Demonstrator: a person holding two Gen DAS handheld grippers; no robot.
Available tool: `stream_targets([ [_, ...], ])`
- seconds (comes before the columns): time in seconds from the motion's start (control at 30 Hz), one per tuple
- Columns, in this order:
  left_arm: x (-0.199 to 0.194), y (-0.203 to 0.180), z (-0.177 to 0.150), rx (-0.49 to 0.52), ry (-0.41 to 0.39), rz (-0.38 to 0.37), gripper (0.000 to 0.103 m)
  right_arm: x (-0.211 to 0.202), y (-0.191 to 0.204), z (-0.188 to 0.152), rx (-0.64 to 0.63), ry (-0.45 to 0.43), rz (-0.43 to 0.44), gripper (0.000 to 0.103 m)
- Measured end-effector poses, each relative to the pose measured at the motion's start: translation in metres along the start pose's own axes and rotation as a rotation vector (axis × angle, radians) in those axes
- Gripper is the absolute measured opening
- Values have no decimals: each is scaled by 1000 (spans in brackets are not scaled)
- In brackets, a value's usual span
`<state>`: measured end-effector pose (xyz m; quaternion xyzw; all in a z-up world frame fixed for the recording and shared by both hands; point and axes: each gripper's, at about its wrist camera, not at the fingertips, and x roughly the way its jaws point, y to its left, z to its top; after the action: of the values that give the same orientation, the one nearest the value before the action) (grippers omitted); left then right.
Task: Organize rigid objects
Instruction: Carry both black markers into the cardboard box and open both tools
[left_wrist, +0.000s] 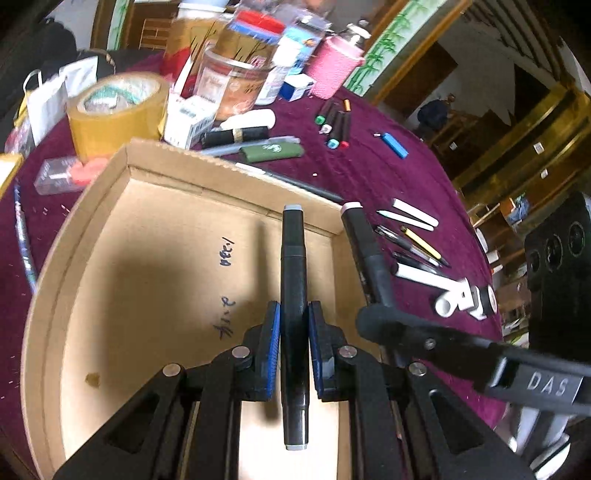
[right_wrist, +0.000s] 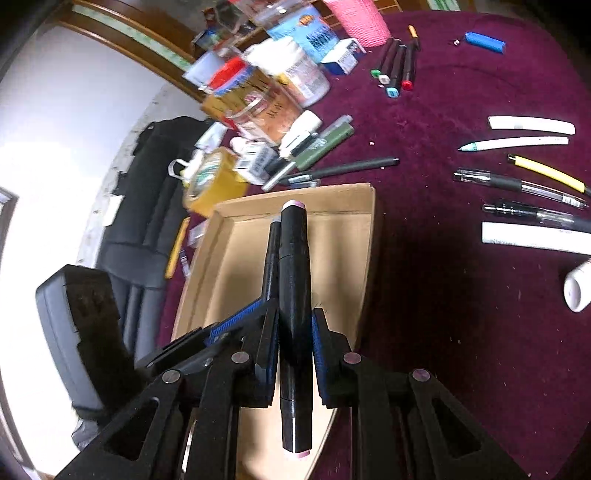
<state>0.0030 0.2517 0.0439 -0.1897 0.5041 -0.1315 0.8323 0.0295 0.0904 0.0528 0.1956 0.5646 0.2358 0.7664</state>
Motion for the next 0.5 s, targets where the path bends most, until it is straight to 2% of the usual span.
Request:
stream_targets([
  [0.13,13,9,4,-25,6,-15,14,12,-4,7,17,3,-59,19],
  [0.3,20,20,6,-71,-8,-70,14,19,-1,10,2,-7,-109,19],
  [0.43,13,29,5,-121,-31,-69,25,24,1,14,-4,-16,-139,19],
  [0.5,9,34,2,-150,-41,-83,27,24,2,16,-10,-19,-131,24],
])
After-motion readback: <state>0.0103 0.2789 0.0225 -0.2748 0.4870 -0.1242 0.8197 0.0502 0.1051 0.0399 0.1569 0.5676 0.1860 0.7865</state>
